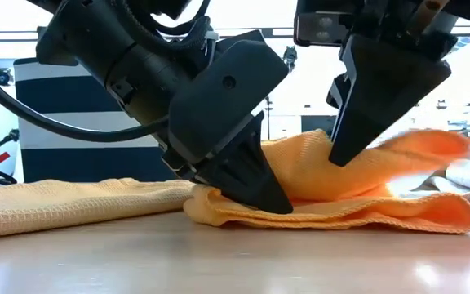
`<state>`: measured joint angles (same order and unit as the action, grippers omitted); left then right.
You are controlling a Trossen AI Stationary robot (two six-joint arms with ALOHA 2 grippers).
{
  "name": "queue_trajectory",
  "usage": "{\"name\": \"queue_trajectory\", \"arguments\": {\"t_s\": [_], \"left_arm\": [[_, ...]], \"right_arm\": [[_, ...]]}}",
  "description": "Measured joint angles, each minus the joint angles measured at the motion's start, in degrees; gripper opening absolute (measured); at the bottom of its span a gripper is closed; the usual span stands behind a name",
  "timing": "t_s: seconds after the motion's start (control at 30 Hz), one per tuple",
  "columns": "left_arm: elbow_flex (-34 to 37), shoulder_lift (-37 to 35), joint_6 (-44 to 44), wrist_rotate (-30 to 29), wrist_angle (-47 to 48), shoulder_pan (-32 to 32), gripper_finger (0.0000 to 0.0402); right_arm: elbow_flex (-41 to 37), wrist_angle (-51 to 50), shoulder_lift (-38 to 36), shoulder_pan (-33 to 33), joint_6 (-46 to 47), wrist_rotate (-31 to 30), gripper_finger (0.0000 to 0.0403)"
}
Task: Fold towel
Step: Fold the orange kitchen towel
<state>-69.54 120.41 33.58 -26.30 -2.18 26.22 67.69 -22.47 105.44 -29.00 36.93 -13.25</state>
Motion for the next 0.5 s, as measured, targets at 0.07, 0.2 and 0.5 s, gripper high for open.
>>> {"name": "queue_trajectory", "arguments": {"t_s": [0.07, 0.2, 0.5], "left_arm": [[0.0, -0.2, -0.1, -0.3, 0.1, 0.0, 0.0075], [0.0, -0.3, -0.2, -0.8, 0.3, 0.0, 0.0075], [0.0, -0.4, -0.3, -1.5, 0.3, 0.0, 0.0075]], "right_arm": [[0.7, -0.2, -0.4, -0.2, -1.0, 0.5, 0.0123], [3.2, -2.9, -2.4, -0.7, -2.7, 0.6, 0.0163], [6.1, -11.2, -5.5, -1.1, -0.5, -5.2, 0.0196]]}}
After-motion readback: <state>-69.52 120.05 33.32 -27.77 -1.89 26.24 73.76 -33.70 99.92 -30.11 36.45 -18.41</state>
